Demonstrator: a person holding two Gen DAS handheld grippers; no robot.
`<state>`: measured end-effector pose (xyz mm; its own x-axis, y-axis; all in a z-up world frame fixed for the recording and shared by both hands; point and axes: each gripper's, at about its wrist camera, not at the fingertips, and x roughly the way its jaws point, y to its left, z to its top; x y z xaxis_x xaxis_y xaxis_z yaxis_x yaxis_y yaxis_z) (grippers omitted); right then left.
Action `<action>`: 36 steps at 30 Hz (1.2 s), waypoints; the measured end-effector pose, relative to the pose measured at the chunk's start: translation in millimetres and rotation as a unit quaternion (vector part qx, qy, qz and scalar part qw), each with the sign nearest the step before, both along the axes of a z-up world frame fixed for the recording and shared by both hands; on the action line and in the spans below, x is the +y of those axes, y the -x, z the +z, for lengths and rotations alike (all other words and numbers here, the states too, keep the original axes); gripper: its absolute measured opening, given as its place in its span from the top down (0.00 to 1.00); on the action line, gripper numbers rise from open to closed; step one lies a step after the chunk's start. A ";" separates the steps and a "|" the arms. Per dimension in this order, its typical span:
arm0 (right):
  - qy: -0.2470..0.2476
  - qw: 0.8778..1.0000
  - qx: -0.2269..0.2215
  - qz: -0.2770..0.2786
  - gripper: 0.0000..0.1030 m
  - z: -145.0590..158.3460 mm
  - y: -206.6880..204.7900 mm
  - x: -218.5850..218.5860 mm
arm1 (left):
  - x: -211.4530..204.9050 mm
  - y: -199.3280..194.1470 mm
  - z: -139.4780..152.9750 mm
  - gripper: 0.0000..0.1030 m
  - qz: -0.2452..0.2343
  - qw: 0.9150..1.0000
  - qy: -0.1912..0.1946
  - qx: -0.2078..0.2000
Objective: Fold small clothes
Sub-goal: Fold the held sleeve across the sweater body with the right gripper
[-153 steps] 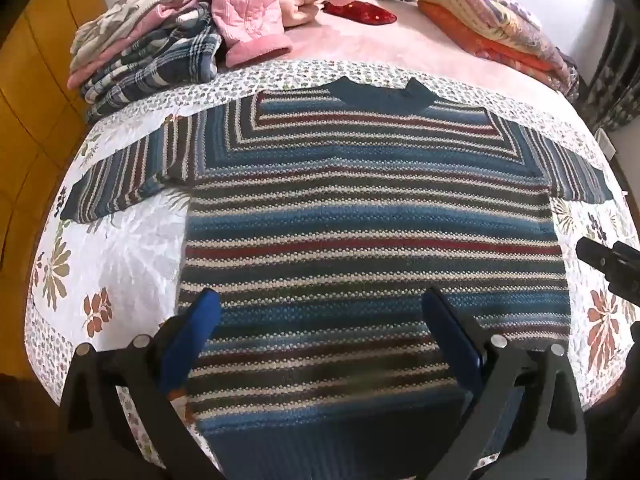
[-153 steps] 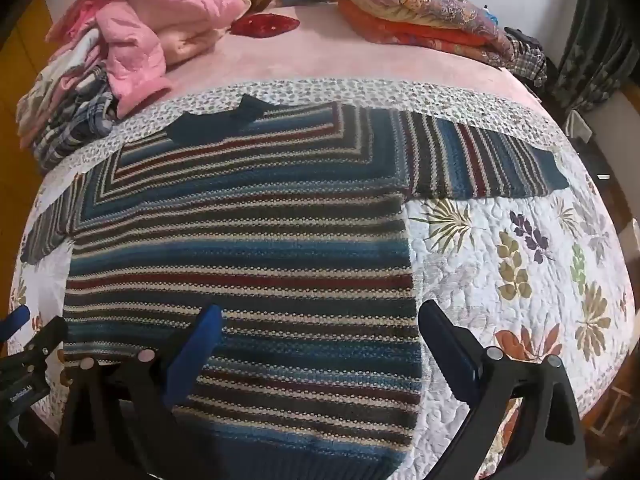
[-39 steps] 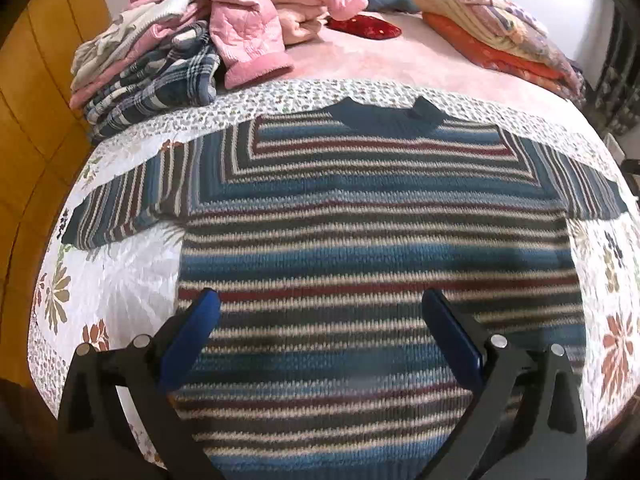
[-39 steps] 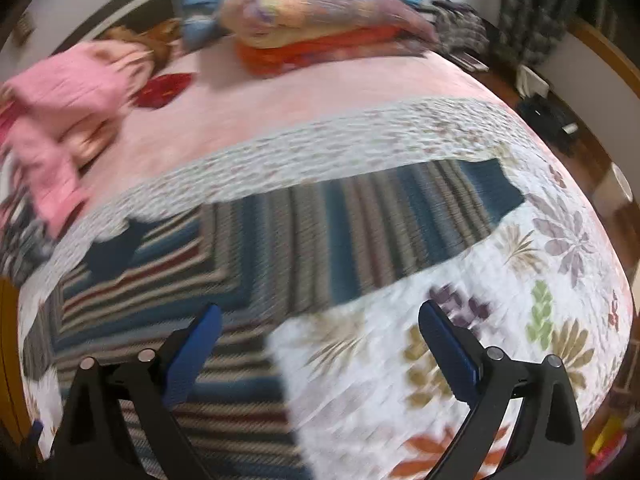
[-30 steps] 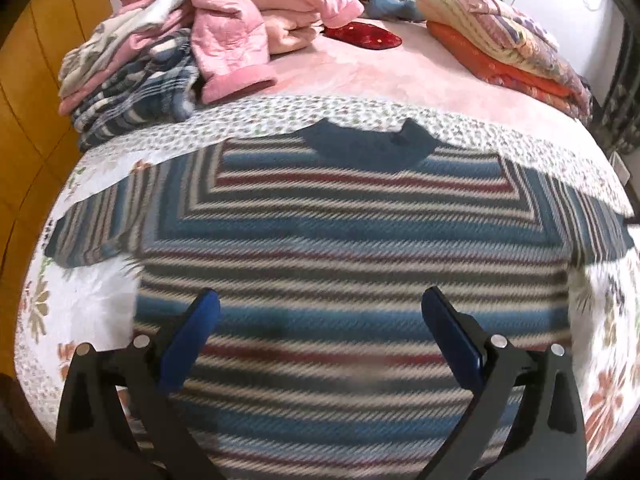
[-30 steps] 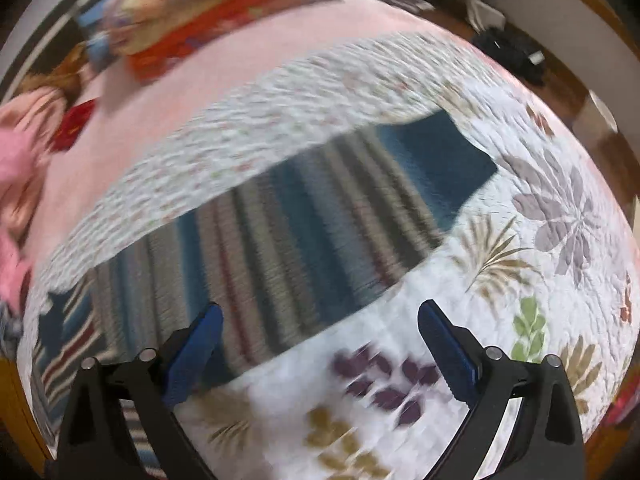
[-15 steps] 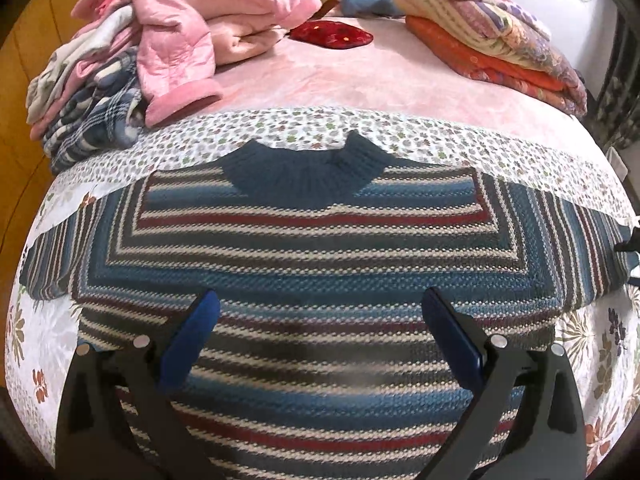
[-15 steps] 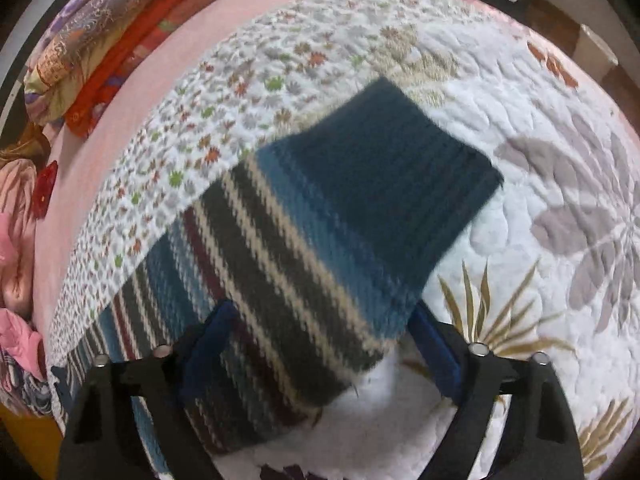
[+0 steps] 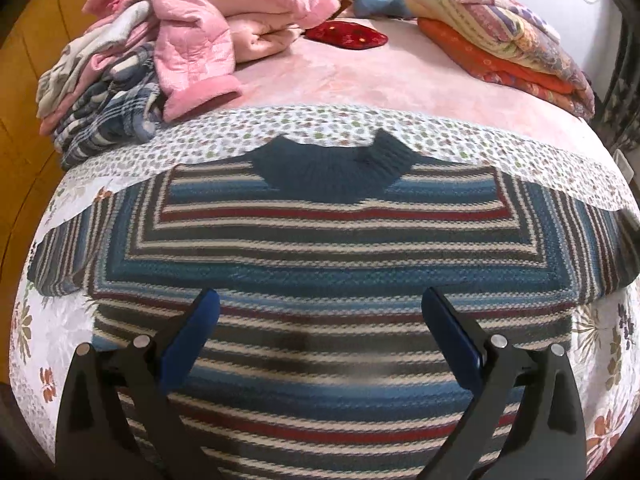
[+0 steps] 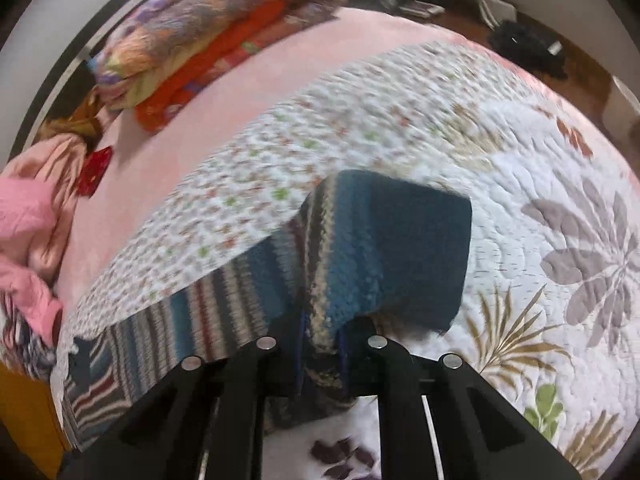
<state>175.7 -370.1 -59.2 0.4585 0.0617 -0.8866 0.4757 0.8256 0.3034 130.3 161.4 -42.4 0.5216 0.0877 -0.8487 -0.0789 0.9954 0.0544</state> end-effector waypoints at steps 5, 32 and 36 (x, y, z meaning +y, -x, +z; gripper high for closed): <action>0.000 0.999 -0.006 0.039 0.88 20.4 -6.1 52.4 | 27.0 3.7 1.3 0.03 0.015 1.000 0.006 0.004; 0.046 0.953 0.004 0.300 0.87 -14.5 -5.3 354.8 | 88.0 13.1 -8.5 0.03 0.050 0.997 0.060 0.016; 0.045 0.943 0.039 0.326 0.76 -37.9 1.6 367.5 | 87.3 11.6 -11.5 0.03 0.051 0.996 0.063 0.022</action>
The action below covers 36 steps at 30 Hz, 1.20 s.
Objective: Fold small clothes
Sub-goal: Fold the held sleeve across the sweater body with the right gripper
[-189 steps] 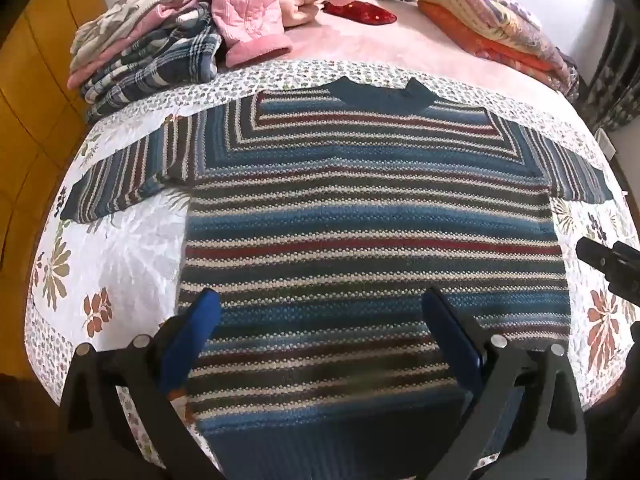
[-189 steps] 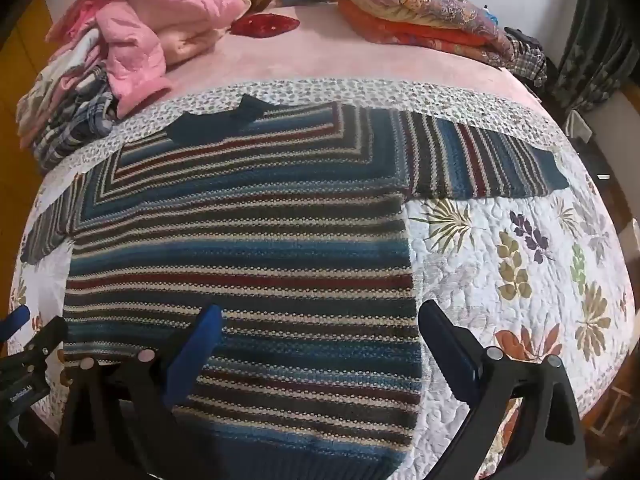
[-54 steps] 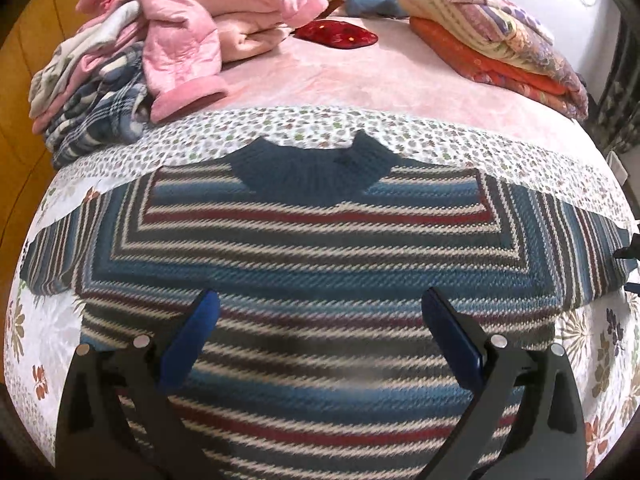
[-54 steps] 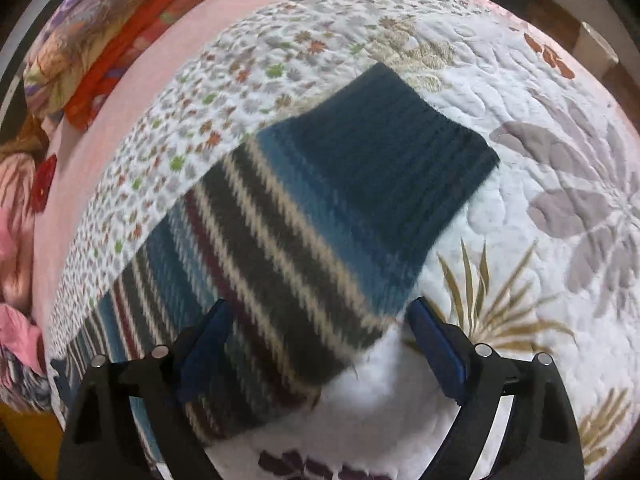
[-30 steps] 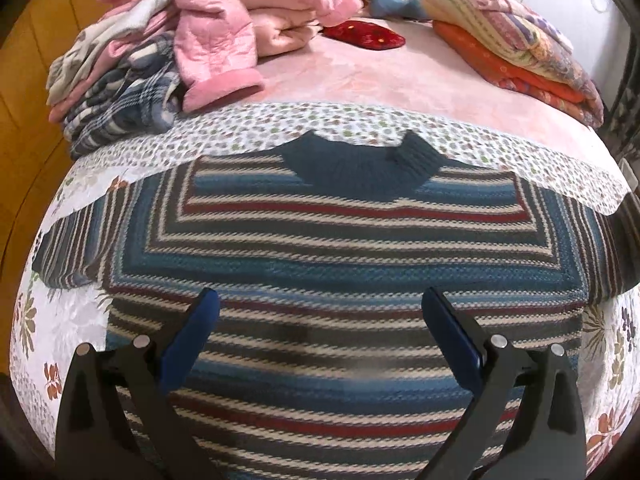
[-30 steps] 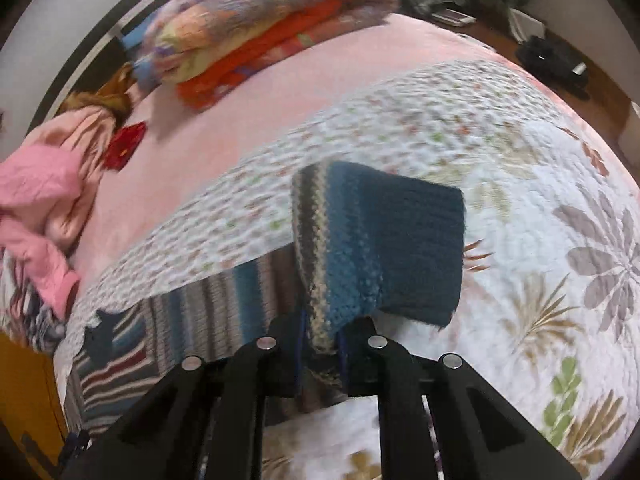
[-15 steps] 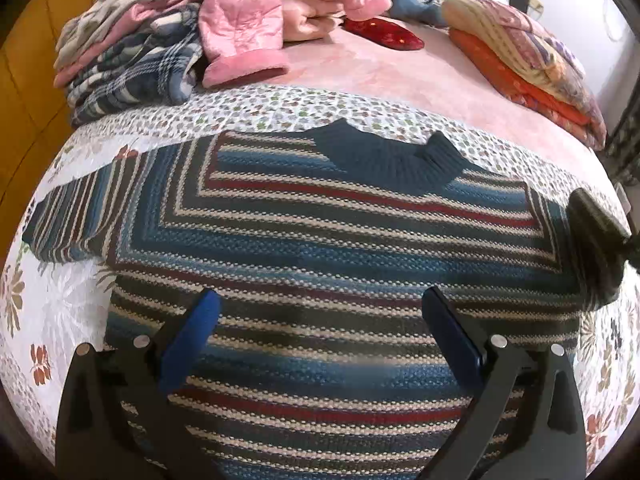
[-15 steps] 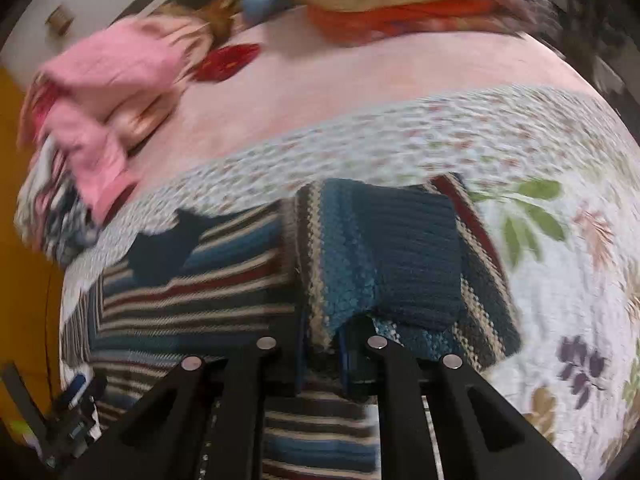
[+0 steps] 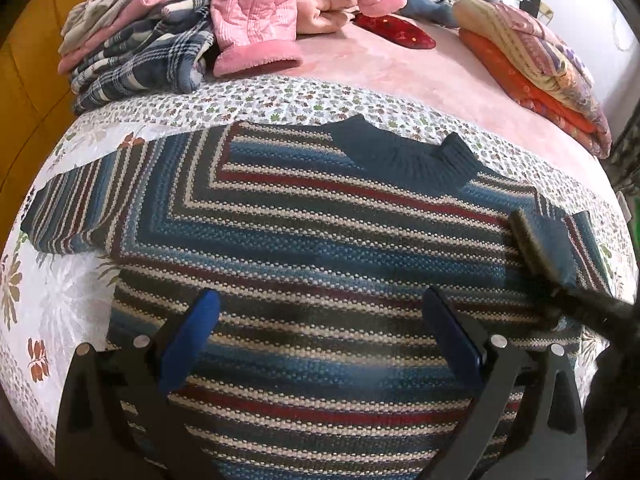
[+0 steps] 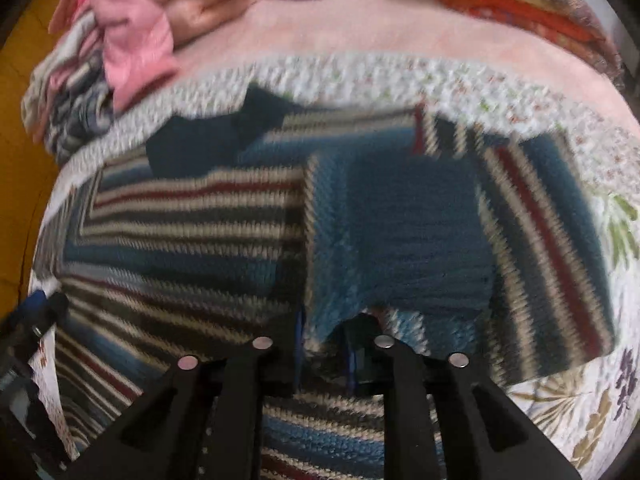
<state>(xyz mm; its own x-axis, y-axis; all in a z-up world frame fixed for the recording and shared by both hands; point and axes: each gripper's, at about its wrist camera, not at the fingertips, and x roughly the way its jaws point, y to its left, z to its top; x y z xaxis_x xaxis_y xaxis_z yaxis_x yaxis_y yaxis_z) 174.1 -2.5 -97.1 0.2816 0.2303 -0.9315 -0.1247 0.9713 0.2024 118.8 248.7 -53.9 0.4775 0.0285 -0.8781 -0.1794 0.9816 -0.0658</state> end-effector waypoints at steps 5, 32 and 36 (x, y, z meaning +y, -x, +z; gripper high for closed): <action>-0.041 0.998 0.045 0.011 0.52 12.1 10.9 -11.2 | -6.6 0.2 -1.0 0.03 -0.014 1.000 0.007 0.005; -0.099 0.970 0.063 -0.214 0.43 77.6 41.4 -192.6 | -204.0 -63.7 -56.9 0.87 -0.111 0.975 0.143 0.126; -0.104 0.967 0.064 -0.223 0.43 70.4 41.0 -198.1 | -191.9 -60.7 -40.2 0.89 -0.112 0.979 0.146 0.092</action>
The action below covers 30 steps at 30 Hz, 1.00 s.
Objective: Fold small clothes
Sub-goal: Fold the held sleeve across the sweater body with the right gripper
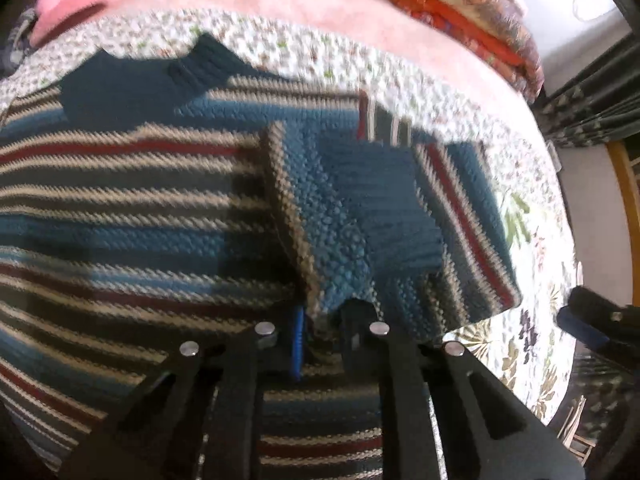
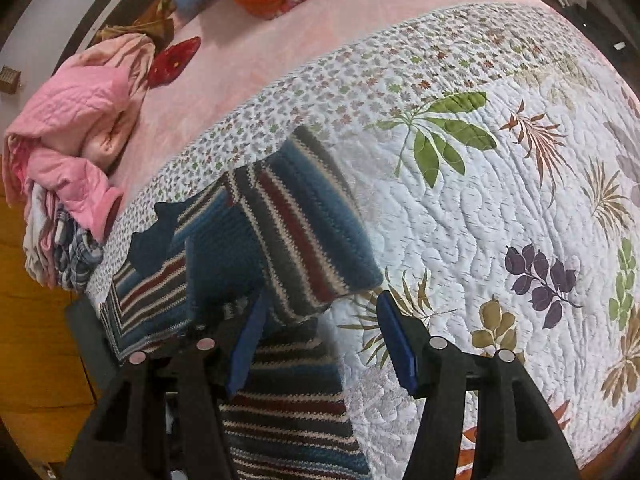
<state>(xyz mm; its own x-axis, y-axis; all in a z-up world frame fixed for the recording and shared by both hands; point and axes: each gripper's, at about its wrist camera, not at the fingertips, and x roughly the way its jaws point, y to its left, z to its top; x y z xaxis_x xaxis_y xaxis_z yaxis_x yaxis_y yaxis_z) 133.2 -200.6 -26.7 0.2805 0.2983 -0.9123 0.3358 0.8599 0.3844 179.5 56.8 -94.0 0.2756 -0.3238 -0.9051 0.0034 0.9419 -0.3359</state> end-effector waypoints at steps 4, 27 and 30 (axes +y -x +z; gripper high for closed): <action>0.000 1.000 0.012 -0.001 0.43 -13.9 -3.0 1.4 | 23.6 6.2 27.2 0.89 0.007 0.999 -0.003 -0.045; 0.080 0.991 0.017 0.108 0.45 -70.6 -40.4 91.3 | 160.4 -4.2 13.9 0.88 0.064 0.996 -0.007 -0.062; 0.081 0.991 0.031 0.103 0.45 -80.8 -44.0 96.3 | 176.0 -6.0 5.2 0.85 0.087 0.995 0.006 -0.049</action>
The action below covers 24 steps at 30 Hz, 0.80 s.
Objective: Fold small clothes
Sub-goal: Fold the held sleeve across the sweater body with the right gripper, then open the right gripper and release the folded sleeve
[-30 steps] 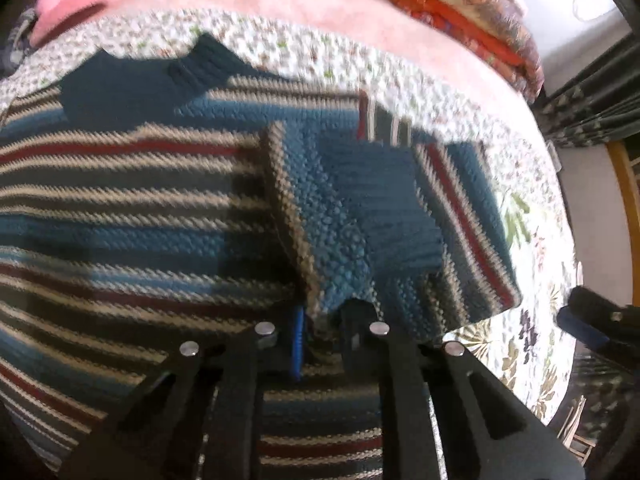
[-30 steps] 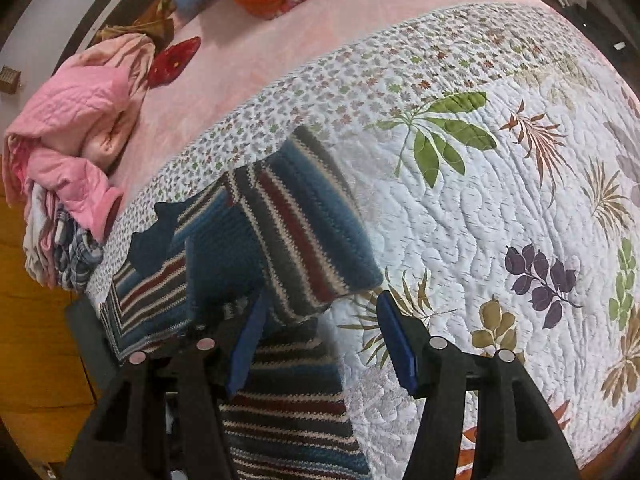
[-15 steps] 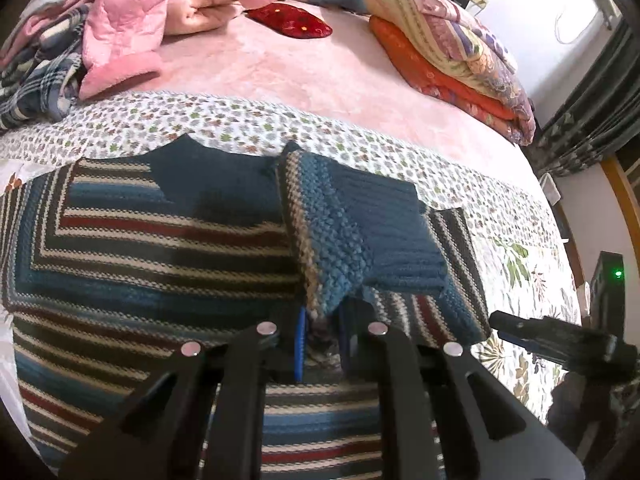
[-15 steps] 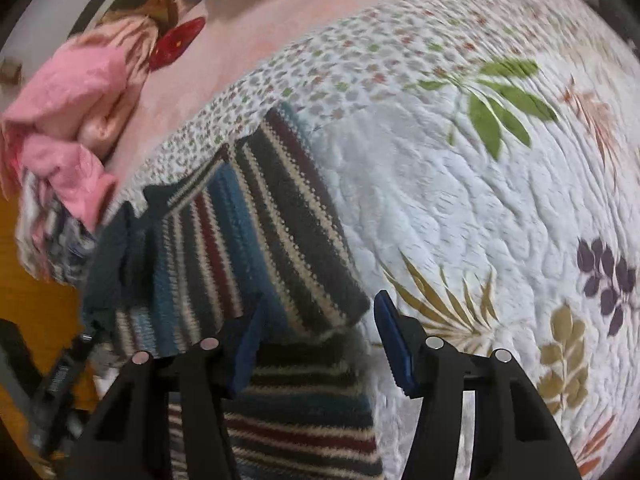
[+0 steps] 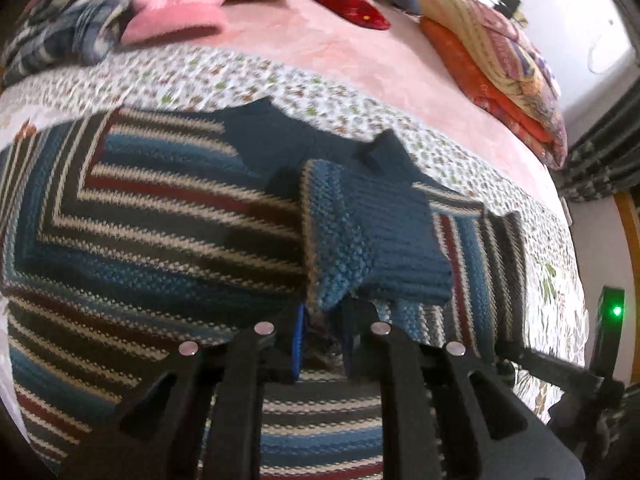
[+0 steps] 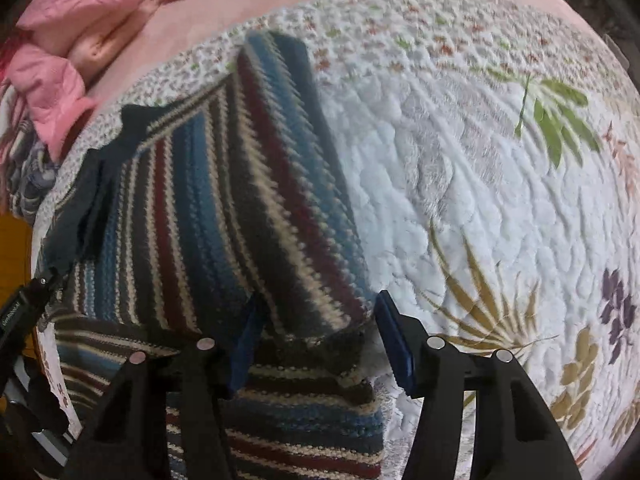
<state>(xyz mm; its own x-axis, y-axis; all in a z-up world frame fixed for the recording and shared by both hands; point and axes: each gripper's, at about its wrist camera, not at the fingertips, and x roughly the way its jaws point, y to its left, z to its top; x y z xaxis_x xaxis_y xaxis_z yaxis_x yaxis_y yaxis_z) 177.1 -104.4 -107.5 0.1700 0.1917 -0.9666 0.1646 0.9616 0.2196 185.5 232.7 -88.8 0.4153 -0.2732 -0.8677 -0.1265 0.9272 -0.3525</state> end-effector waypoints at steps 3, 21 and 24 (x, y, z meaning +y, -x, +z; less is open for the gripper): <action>-0.001 1.000 0.001 0.000 0.45 -1.7 0.6 -0.8 | 25.8 -0.6 -0.6 0.82 0.036 0.999 0.023 0.003; -0.048 0.995 -0.076 0.034 0.45 43.2 5.0 17.7 | 34.0 5.0 11.3 0.65 0.009 0.999 -0.047 -0.016; -0.028 0.997 -0.051 0.042 0.47 24.2 6.4 23.4 | 32.9 -2.3 -14.9 0.65 0.012 0.998 -0.060 0.025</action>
